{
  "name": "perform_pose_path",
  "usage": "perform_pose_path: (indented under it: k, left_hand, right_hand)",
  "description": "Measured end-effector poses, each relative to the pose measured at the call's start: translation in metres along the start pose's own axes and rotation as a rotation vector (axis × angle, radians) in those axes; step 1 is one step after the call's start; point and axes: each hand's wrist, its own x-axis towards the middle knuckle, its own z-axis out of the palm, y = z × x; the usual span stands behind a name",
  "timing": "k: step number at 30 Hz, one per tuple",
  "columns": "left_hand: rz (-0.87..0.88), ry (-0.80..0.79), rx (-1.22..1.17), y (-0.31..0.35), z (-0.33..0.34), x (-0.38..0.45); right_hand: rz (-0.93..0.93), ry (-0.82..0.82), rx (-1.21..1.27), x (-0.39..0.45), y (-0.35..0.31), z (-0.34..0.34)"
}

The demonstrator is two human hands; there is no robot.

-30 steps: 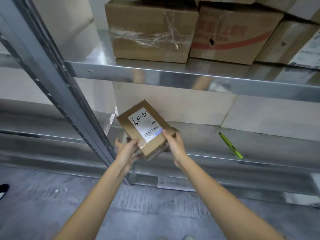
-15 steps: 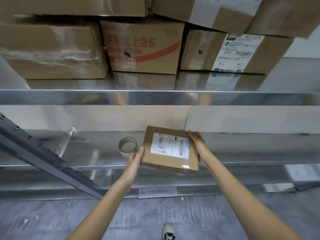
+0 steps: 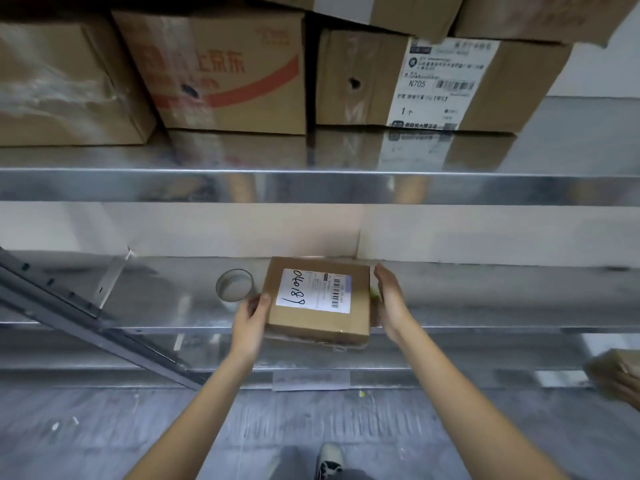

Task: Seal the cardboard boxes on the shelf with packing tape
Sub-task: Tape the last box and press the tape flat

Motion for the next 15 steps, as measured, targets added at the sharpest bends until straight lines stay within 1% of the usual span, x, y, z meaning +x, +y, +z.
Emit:
perform_pose_path:
  k: [4,7,10,13,15]
  left_hand:
    - [0.077,0.057,-0.002,0.004,0.01,-0.003]
    - [0.093,0.059,-0.035,0.007,0.018,-0.001]
    - [0.083,0.069,-0.063,0.013,0.018,0.004]
    - [0.08,0.043,-0.053,0.013,0.016,0.01]
    - [0.045,0.046,-0.077,0.01,0.013,0.01]
  right_hand:
    - [-0.073,-0.108,-0.017,-0.013,0.024,-0.004]
    - [-0.046,-0.151,-0.039,-0.012,0.019,0.01]
    - [-0.045,-0.105,-0.099,0.002,0.01,0.022]
    - [-0.054,-0.091,-0.174,0.028,0.015,0.021]
    - [-0.081,0.007,-0.175,0.011,0.004,0.028]
